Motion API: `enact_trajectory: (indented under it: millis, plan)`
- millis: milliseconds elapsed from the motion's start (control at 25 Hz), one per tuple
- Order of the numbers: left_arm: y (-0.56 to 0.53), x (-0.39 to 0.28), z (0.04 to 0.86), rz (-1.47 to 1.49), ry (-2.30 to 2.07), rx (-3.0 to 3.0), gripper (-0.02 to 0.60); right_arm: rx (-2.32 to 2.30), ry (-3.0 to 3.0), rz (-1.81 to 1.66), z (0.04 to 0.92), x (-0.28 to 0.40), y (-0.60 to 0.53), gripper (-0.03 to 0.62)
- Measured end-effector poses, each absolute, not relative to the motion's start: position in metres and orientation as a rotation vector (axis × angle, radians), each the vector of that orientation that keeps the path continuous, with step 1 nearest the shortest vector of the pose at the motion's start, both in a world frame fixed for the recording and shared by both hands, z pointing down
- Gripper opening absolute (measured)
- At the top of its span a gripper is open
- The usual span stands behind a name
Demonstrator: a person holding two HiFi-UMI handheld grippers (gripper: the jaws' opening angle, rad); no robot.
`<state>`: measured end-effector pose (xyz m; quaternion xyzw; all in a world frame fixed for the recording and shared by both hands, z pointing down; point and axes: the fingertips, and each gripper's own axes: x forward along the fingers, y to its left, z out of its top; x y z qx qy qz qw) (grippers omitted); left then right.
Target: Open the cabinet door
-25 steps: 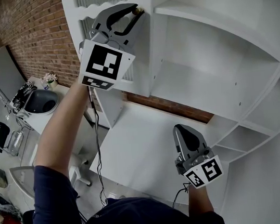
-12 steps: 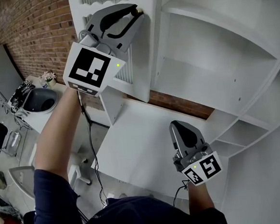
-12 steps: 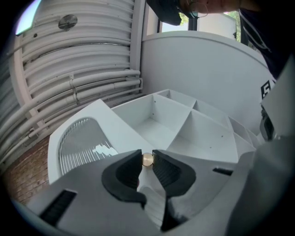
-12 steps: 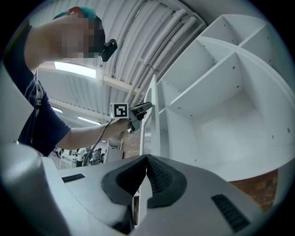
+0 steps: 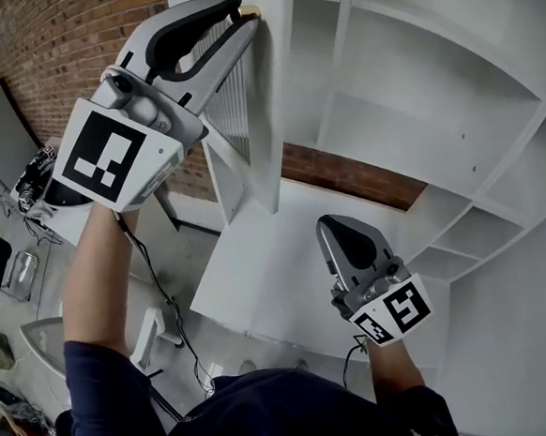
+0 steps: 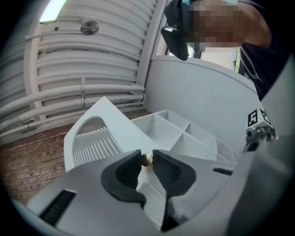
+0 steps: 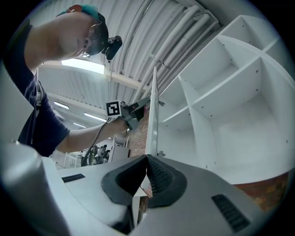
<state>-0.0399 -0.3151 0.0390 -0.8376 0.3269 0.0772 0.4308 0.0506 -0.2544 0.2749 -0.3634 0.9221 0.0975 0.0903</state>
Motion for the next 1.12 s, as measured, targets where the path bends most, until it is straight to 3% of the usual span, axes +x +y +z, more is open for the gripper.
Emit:
enact_trajectory:
  millis: [800, 1120]
  plan:
    - [-0.268, -0.251, 0.031, 0.451, 0.872, -2.167, 0.1, -1.066, 2.831, 0.361, 0.263, -0.1, -0.209, 0.023]
    - [-0.286, -0.264, 0.041, 0.508, 0.936, -2.185, 0.077, -1.071, 2.829, 0.358, 0.271, -0.094, -0.213, 0.024]
